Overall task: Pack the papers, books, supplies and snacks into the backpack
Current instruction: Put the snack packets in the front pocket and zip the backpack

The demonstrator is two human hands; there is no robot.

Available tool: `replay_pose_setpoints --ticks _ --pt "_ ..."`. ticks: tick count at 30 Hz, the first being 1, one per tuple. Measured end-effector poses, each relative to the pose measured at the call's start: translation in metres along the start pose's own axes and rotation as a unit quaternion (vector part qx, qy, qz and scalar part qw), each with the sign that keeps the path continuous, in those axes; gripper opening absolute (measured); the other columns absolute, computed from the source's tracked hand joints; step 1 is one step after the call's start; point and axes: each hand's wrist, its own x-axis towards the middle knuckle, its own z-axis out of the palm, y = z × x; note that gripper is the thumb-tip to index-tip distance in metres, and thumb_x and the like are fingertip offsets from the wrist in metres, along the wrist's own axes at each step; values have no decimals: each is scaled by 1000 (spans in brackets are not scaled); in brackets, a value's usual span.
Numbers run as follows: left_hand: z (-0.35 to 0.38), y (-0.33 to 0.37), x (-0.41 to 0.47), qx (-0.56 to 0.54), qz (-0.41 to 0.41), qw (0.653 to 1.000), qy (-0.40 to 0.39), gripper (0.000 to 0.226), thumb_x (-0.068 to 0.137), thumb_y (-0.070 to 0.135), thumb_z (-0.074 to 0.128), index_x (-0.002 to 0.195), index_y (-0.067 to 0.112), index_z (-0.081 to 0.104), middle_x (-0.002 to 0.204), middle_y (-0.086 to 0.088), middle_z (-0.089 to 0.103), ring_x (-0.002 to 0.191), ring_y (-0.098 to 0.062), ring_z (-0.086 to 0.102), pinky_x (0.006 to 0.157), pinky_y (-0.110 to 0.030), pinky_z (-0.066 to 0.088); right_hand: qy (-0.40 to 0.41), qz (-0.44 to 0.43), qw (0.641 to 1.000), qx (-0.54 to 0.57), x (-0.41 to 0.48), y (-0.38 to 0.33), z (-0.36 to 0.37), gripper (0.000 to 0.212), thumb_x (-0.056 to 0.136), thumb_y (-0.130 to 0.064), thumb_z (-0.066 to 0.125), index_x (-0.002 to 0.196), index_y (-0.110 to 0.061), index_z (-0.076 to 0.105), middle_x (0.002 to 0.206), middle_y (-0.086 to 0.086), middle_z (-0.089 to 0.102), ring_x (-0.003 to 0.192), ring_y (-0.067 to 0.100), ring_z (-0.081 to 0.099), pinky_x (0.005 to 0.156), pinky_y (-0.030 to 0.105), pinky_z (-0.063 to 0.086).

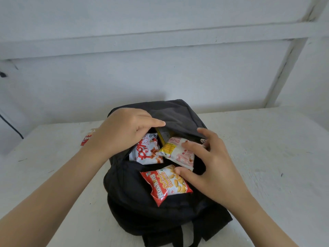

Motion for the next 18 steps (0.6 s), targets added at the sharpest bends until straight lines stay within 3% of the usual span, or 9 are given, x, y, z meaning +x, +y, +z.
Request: replay_pose_setpoints --ticks 4,7,10,13,15,18 --pt "2 -1 -3 -4 -5 1000 7 28 79 7 57 101 17 73 86 -3 73 72 -19 69 75 -19 44 -87 -47 994 50 -2 -5 -14 66 76 -64 34 135 -38 45 142 -23 11 120 -2 23 97 14 32" --pt "2 0 -3 -2 -6 1000 7 29 79 7 57 101 17 73 87 -3 74 73 -18 69 78 -17 43 -100 -83 990 55 1 -5 -20 51 83 -48 45 132 -33 50 139 -19 18 120 3 32 95 15 39" --pt "2 1 -2 -22 -13 1000 0 29 82 8 54 102 18 72 87 -2 73 74 -15 68 74 -10 41 -53 -101 993 28 9 -2 -18 34 82 -37 65 116 -30 65 135 -8 38 109 7 49 87 23 49" --pt "1 2 -2 -34 -20 999 -1 29 84 11 52 104 19 71 87 1 73 75 -12 67 70 -4 40 23 -126 991 -39 20 -5 -10 24 75 -44 65 89 -27 76 123 2 56 104 17 55 82 27 46" --pt "1 2 -3 -31 -24 999 0 29 83 8 54 103 19 72 88 1 73 76 -12 67 73 -3 36 63 -136 986 -74 27 -8 -3 20 73 -43 71 78 -24 74 120 5 59 108 21 52 87 32 42" --pt "3 4 -4 -37 -23 999 1 28 86 12 52 103 20 72 90 2 73 81 -8 65 75 -5 40 121 -129 980 -96 40 -13 9 28 68 -35 79 83 -18 64 119 10 57 111 25 46 90 36 38"
